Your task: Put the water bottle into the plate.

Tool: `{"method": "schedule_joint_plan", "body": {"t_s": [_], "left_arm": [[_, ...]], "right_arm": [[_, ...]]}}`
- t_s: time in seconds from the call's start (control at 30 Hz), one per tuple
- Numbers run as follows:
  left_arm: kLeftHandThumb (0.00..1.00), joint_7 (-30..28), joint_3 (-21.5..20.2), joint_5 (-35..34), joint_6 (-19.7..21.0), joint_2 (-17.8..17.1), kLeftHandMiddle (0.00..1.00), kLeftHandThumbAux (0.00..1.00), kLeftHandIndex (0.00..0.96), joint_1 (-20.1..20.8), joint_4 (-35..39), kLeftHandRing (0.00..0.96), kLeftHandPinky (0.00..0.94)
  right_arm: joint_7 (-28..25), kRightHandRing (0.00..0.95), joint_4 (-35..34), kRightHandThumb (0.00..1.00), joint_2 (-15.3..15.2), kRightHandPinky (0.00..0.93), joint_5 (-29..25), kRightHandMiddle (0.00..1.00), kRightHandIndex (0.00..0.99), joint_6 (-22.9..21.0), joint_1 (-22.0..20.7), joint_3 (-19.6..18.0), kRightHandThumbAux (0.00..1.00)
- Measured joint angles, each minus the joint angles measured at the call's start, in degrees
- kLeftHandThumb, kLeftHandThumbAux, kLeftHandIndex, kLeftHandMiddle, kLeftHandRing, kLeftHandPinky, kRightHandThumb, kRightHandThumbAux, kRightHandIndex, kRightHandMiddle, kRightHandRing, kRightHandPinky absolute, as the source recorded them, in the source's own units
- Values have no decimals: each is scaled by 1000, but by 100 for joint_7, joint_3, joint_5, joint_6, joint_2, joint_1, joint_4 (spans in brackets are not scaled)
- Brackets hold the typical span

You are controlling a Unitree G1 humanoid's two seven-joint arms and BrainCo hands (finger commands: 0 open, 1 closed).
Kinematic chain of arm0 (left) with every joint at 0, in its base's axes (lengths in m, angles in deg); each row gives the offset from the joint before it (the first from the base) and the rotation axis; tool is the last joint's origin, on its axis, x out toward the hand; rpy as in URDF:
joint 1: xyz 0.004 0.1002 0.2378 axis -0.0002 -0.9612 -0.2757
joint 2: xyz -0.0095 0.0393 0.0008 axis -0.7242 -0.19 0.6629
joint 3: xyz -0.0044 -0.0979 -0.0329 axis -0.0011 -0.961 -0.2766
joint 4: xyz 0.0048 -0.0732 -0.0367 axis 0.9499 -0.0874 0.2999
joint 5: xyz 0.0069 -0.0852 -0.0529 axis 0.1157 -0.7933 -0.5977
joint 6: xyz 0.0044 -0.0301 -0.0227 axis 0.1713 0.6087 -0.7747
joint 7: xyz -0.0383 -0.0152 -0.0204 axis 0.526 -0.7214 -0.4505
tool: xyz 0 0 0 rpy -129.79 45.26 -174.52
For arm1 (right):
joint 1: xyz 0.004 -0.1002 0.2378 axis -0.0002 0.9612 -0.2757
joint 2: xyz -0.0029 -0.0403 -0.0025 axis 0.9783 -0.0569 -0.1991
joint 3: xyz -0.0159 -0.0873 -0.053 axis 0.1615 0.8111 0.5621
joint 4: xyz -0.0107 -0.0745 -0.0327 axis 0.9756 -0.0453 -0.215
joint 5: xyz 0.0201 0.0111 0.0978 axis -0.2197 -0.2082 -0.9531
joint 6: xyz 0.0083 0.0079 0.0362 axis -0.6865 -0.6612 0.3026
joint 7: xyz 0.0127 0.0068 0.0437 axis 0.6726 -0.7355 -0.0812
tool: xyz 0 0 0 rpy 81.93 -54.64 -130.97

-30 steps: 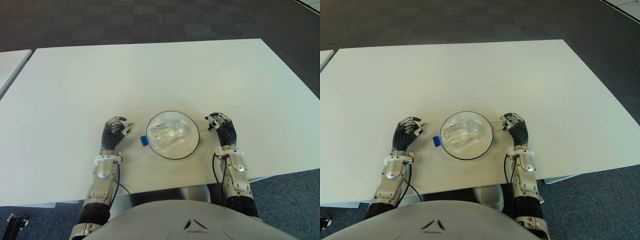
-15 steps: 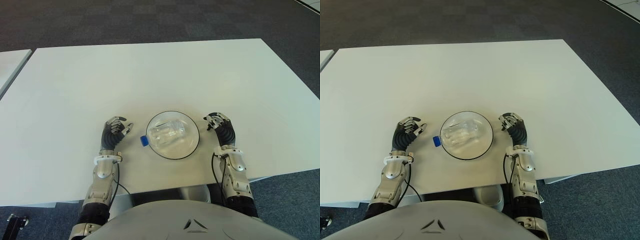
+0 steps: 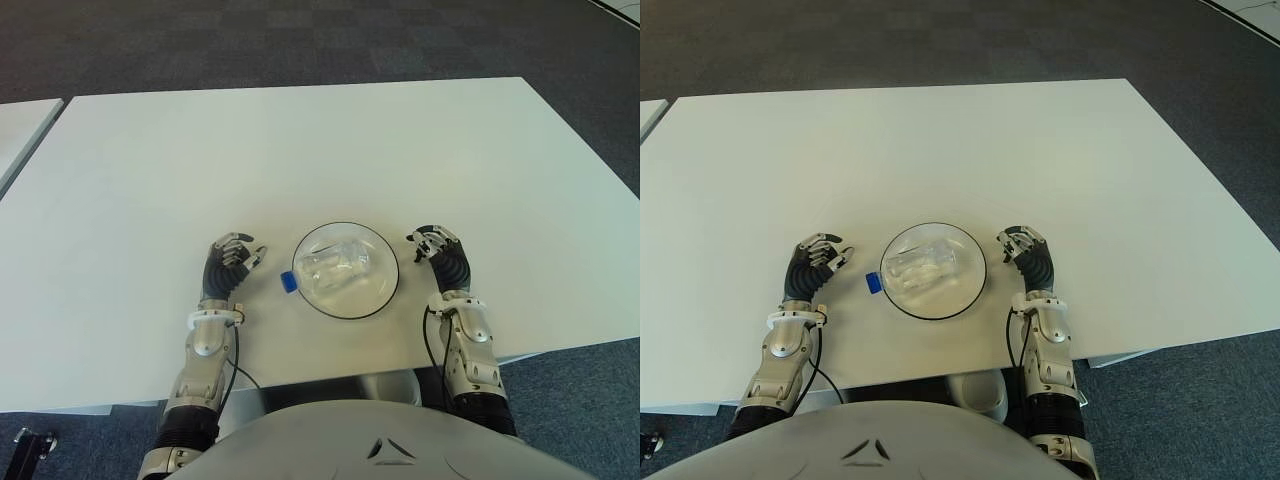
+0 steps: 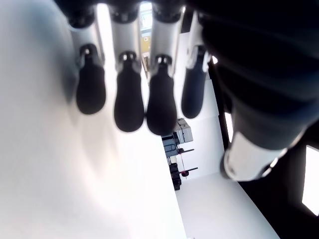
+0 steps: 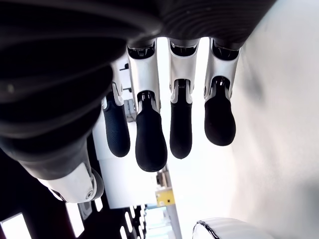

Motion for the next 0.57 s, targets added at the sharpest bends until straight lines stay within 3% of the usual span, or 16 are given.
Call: {"method": "schedule_joint_plan", "body": {"t_s": [0.57], "left_arm": [[703,-2,-2,-43,56,0,692,716,436,-7,45,678,654]], "right_arm": [[-4,852,-22,699,4,826,13,857,436,-6,21,31,734]]}}
